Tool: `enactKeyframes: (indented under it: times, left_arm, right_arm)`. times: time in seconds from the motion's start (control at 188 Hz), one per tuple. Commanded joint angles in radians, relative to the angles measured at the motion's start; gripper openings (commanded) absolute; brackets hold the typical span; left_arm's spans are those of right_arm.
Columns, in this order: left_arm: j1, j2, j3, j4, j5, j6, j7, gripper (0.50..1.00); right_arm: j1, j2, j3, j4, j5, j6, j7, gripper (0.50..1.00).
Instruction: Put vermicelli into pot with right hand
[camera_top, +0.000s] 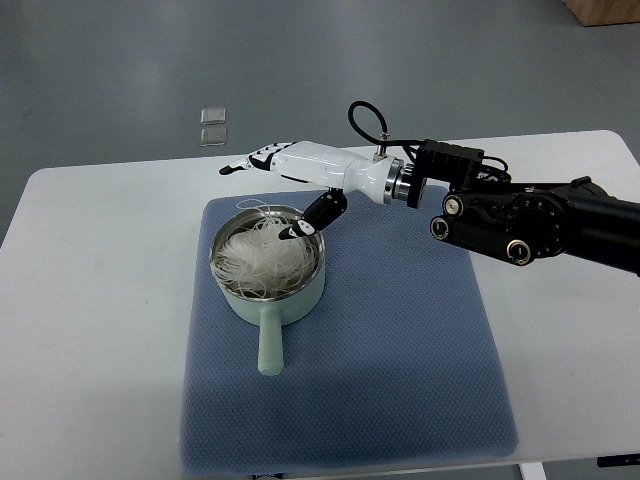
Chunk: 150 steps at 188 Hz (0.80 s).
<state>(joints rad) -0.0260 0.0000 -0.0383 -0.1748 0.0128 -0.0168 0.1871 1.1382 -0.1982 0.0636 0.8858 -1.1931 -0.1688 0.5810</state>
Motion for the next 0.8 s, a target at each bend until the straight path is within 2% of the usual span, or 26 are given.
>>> enactKeyframes:
  times: [0.0,0.122,0.298,0.41,0.506,0.644,0.676,0.703,0.793]
  left_arm:
    - [0.0,0.0,0.0,0.0,0.001,0.0,0.0,1.0]
    - [0.0,0.0,0.0,0.0,0.001,0.0,0.0,1.0]
    - [0.0,0.0,0.001,0.0,-0.001,0.0,0.0,1.0]
    - [0.0,0.0,0.0,0.0,-0.001,0.0,0.0,1.0]
    - [0.0,0.0,0.0,0.0,-0.001,0.0,0.0,1.0]
    - [-0.002,0.0,0.0,-0.002,-0.001,0.0,0.0,1.0]
    - [-0.002,0.0,0.0,-0.002,-0.001,0.0,0.0,1.0]
    - [-0.002,0.0,0.0,-0.002,-0.001,0.0,0.0,1.0]
    - [-0.002,0.0,0.0,-0.002,-0.001,0.0,0.0,1.0]
  right_arm:
    - [-0.066,-0.009,0.117,-0.03,0.004,0.002,-0.007,0.895]
    - [-0.166,-0.007,0.263,-0.082,0.059,0.0,-0.017,0.895]
    - [-0.302,0.0,0.463,-0.11,0.234,-0.017,-0.113,0.895]
    - [-0.382,0.01,0.547,-0.11,0.388,-0.066,-0.171,0.895]
    - [-0.408,0.014,0.565,-0.11,0.515,-0.098,-0.176,0.895]
    - [-0.419,0.016,0.565,-0.108,0.728,-0.094,-0.176,0.895]
    - [-0.42,0.016,0.565,-0.11,0.779,-0.087,-0.176,0.901]
    - [-0.42,0.016,0.565,-0.108,0.822,-0.084,-0.176,0.93]
    - [-0.42,0.016,0.567,-0.108,0.876,-0.084,-0.175,0.93]
